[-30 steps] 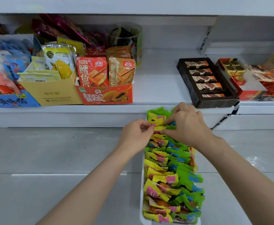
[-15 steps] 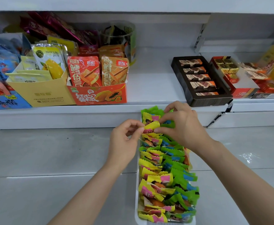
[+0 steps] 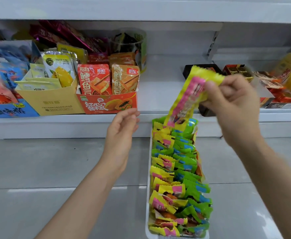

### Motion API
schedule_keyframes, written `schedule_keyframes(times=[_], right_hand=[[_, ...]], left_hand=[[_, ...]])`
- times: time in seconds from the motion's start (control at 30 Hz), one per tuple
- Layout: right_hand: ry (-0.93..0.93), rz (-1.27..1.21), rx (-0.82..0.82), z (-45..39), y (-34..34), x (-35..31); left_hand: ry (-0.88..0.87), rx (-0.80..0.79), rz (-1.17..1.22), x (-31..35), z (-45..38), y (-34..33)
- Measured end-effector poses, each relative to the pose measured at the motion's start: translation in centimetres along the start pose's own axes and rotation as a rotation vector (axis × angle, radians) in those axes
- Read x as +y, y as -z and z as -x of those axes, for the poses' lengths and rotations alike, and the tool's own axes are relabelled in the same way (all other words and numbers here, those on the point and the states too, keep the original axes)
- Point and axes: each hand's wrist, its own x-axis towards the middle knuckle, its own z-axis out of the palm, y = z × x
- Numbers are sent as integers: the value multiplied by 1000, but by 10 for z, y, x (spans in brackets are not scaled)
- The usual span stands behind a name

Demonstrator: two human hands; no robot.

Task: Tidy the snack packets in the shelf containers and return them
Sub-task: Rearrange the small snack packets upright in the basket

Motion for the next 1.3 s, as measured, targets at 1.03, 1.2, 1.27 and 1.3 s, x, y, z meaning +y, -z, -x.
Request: schedule_keyframes(times=[1.03, 1.2, 1.27, 1.3], right_hand=[[-516, -273, -198, 11, -22, 5], [-566, -303, -159, 7, -16, 7], [-579, -322, -148, 6, -15, 9], [-582, -331, -142, 5, -14, 10]], left_hand=[[184, -119, 164, -4, 57, -14], [225, -146, 183, -5, 59, -6], [245, -168, 196, -5, 60, -4], [253, -181, 201, -6, 60, -4]])
